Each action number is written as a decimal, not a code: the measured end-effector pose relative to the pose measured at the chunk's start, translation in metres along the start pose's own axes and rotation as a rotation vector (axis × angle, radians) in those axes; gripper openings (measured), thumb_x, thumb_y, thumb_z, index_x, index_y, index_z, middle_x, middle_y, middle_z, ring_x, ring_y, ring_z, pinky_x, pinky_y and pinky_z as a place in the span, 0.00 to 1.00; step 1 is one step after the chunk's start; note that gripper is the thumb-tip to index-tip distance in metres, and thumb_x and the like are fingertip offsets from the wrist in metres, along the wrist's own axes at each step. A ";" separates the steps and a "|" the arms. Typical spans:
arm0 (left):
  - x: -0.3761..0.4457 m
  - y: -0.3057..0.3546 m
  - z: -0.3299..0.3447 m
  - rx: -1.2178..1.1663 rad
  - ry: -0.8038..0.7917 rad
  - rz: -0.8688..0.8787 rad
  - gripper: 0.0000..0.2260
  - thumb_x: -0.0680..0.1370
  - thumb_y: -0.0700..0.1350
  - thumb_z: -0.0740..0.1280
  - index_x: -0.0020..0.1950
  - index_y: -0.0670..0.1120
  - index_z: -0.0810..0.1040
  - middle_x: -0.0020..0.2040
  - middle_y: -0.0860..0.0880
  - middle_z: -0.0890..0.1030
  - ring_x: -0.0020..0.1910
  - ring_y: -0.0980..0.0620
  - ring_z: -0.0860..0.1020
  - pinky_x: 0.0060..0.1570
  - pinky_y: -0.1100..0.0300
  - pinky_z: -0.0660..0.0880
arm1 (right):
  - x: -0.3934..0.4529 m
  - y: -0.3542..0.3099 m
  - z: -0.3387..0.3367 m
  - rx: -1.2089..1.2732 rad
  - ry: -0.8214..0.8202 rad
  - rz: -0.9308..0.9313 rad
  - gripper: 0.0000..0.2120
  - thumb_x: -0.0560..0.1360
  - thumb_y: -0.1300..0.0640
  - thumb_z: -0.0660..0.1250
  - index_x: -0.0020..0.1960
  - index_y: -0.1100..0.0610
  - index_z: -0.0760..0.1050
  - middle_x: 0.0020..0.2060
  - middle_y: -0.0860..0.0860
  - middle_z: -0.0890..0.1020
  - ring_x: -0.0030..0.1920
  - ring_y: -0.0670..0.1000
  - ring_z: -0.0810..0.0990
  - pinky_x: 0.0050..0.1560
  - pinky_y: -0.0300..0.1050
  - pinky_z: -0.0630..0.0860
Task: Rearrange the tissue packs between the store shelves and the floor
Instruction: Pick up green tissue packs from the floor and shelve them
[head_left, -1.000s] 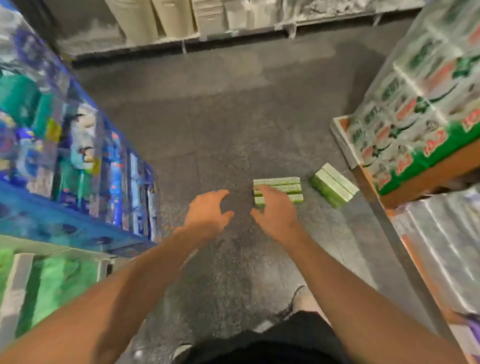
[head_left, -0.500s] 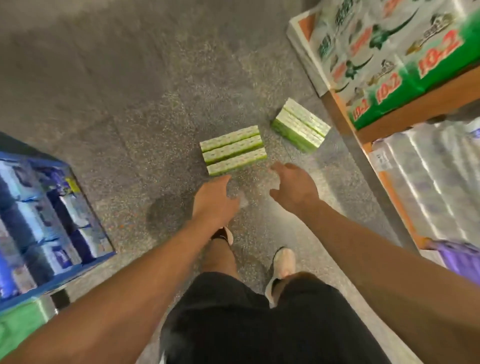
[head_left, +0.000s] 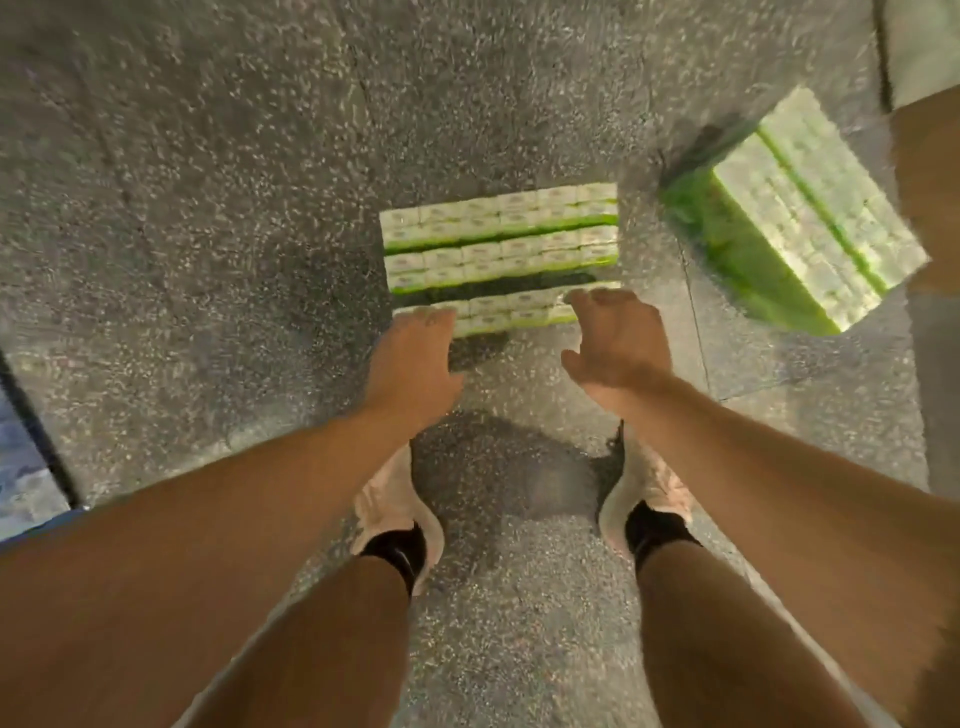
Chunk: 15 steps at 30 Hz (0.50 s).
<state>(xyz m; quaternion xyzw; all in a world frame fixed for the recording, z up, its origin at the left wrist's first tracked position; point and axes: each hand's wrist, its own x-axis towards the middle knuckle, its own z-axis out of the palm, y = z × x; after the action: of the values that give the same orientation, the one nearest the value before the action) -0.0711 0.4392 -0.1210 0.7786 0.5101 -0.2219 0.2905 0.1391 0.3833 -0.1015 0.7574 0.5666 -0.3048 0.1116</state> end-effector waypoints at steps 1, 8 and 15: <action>0.021 -0.004 0.016 0.013 0.029 0.003 0.35 0.73 0.54 0.71 0.75 0.45 0.61 0.71 0.44 0.68 0.71 0.43 0.65 0.69 0.49 0.66 | 0.020 0.005 0.017 -0.007 0.021 -0.024 0.25 0.72 0.57 0.69 0.68 0.54 0.69 0.60 0.55 0.79 0.61 0.58 0.75 0.60 0.52 0.73; 0.105 -0.019 0.089 0.153 0.099 0.038 0.33 0.68 0.53 0.76 0.68 0.46 0.68 0.61 0.44 0.74 0.60 0.41 0.72 0.59 0.46 0.70 | 0.102 0.028 0.100 -0.187 0.007 -0.151 0.24 0.67 0.53 0.73 0.61 0.54 0.70 0.54 0.55 0.78 0.57 0.60 0.76 0.58 0.55 0.70; 0.092 -0.022 0.058 0.111 0.142 0.073 0.24 0.71 0.43 0.72 0.66 0.47 0.70 0.61 0.45 0.75 0.58 0.43 0.73 0.56 0.47 0.73 | 0.096 0.022 0.072 -0.247 0.013 -0.183 0.19 0.71 0.56 0.66 0.62 0.51 0.70 0.55 0.51 0.79 0.58 0.58 0.76 0.59 0.55 0.66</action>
<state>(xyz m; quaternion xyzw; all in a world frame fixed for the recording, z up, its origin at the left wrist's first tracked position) -0.0590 0.4680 -0.2278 0.8254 0.4876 -0.1832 0.2179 0.1515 0.4146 -0.2184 0.6849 0.6673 -0.2367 0.1722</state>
